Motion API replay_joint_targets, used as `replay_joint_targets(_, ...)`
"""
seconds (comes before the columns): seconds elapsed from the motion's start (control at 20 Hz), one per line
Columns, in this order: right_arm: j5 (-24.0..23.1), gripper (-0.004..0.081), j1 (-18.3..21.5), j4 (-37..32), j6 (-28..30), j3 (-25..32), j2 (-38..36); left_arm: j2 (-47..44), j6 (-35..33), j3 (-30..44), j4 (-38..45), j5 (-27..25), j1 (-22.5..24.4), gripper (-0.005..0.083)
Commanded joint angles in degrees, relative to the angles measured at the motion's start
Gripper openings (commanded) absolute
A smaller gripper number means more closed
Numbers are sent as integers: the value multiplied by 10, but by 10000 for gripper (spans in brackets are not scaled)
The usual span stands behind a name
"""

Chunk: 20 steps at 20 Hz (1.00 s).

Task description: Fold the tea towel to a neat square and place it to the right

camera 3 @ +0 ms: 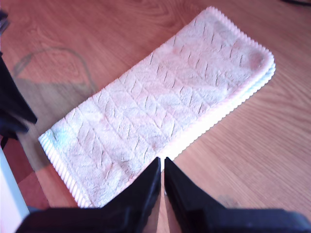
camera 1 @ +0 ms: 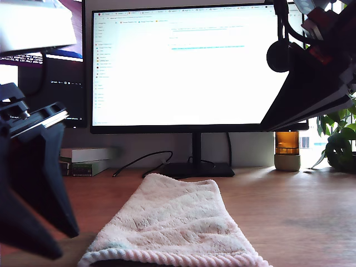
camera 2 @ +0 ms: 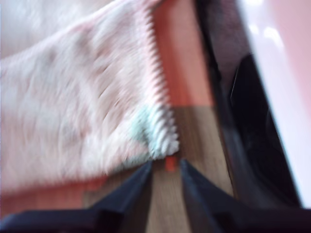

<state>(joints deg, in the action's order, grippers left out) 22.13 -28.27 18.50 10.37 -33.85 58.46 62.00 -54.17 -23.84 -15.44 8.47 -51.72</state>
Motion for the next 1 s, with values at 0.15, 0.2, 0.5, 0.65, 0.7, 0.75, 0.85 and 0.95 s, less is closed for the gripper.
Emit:
replay_joint_targets(0.15,2,-11,-3,-5,-9,-3,3,7,-125,1,5,-22,-6,308)
replay_joint_targets(0.2,2,-11,-3,-6,-12,-3,3,7,-147,1,9,-24,-6,308)
replay_joint_targets(0.5,-2,-11,-3,-6,-14,-3,3,34,-186,1,50,-19,-5,307)
replay_joint_targets(0.65,-2,-11,-3,-7,-14,-3,3,55,-205,1,48,-19,-5,306)
replay_joint_targets(0.7,-2,-11,-3,-6,-14,-3,3,61,-213,1,52,-18,-5,306)
replay_joint_targets(0.75,-2,-11,-3,-6,-14,-3,3,64,-213,1,55,-14,-5,303)
replay_joint_targets(0.85,-2,-11,-3,-7,-14,-3,3,67,-213,1,62,-9,-6,301)
replay_joint_targets(0.95,-2,-11,-3,-7,-14,-3,3,67,-213,1,70,-3,-6,280)
